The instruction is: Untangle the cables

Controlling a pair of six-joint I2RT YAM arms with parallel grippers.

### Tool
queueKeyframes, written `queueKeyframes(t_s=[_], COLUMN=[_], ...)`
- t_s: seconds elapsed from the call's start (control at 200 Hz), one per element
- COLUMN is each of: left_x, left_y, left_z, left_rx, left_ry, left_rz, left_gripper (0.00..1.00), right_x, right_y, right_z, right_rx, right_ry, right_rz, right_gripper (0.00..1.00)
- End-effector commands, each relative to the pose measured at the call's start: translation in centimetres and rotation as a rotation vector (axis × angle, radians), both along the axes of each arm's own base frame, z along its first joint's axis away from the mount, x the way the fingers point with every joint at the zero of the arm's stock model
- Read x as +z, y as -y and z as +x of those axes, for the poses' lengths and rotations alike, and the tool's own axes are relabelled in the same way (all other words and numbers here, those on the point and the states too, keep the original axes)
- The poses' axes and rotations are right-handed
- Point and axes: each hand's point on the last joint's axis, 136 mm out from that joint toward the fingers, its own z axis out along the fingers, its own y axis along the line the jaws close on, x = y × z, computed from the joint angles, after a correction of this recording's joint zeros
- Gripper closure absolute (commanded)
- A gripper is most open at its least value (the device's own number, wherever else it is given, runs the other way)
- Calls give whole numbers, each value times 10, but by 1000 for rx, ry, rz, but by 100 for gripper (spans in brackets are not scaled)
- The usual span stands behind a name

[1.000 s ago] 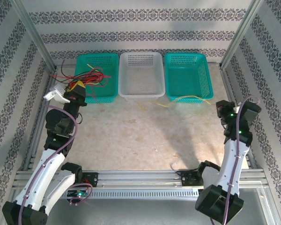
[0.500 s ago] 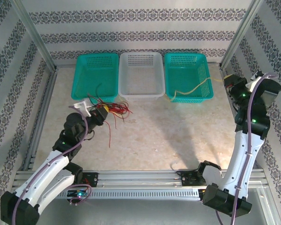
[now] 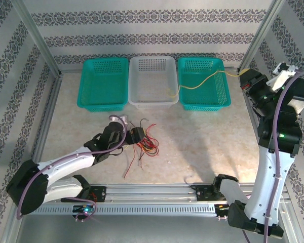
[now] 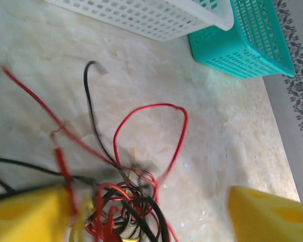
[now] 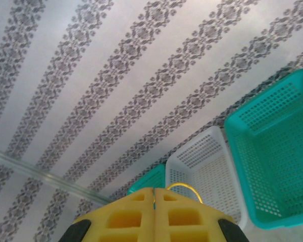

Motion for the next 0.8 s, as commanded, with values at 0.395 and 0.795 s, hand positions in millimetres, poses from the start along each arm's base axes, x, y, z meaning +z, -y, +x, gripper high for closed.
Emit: queueKeyframes(t_s=[0.395,0.795], left_x=[120,256], left_y=[-100,22], left_z=[-27,-39], left_rx=[62,-585], left_ry=[286,791], left_rz=[439,279], left_gripper=[0,0], right_x=[3,11], right_y=[-69,-176], right_z=[7,-3], right_rx=[261,546], right_ry=[11,59], right_rz=[-107,-217], right_gripper=[100,100])
